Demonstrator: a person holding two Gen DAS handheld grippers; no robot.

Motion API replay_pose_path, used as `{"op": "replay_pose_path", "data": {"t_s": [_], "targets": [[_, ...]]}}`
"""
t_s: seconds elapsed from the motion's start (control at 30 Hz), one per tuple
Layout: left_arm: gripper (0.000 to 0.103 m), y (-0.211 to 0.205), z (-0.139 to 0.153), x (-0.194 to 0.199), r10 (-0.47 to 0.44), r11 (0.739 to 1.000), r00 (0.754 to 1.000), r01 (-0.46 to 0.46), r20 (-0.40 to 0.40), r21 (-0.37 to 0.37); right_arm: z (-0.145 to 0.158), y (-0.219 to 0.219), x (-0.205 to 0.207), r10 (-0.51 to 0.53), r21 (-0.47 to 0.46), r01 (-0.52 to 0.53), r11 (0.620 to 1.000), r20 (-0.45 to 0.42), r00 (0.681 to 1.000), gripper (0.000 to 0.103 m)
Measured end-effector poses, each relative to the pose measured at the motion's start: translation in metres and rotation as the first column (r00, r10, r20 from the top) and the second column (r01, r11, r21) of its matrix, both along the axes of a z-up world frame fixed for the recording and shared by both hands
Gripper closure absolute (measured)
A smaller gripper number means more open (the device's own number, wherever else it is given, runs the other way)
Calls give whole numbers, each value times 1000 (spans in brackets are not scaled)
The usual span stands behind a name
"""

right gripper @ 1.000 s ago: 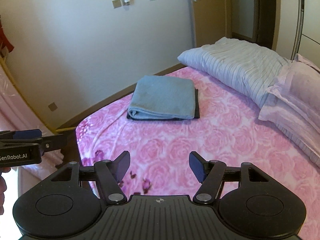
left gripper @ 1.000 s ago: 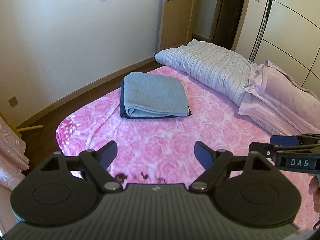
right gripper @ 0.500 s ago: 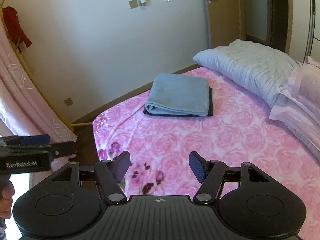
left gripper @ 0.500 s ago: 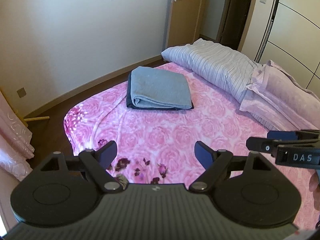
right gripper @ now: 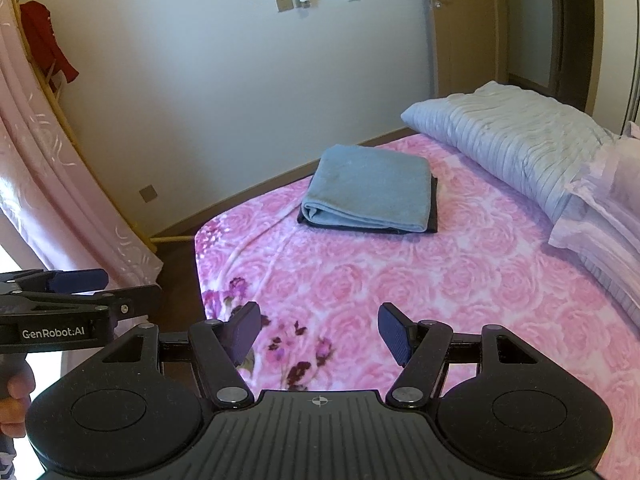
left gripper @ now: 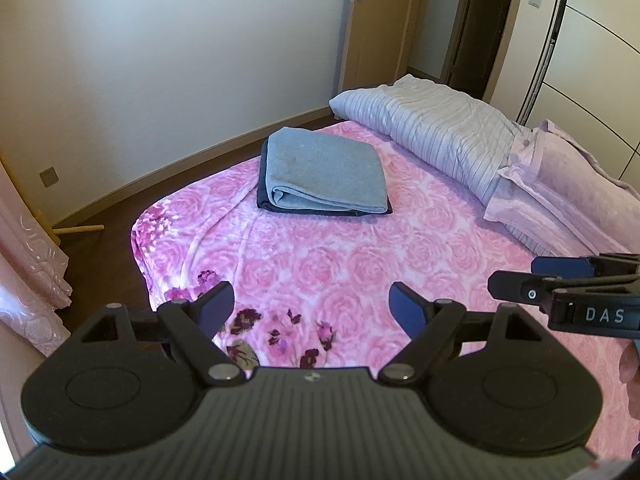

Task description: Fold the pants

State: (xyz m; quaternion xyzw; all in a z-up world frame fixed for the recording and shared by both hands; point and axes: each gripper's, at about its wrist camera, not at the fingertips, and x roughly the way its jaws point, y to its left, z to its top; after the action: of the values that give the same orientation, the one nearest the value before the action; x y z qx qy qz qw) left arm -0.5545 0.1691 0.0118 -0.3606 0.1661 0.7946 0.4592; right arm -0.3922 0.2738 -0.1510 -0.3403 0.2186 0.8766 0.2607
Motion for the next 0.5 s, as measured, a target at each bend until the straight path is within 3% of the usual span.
{"op": "replay_pose_path", "data": {"t_s": [0.5], "targets": [[21, 17, -6, -2, -27, 999, 1000, 27, 9, -28, -4, 10, -4, -7, -16, 7, 1000, 1, 1000, 41]]}}
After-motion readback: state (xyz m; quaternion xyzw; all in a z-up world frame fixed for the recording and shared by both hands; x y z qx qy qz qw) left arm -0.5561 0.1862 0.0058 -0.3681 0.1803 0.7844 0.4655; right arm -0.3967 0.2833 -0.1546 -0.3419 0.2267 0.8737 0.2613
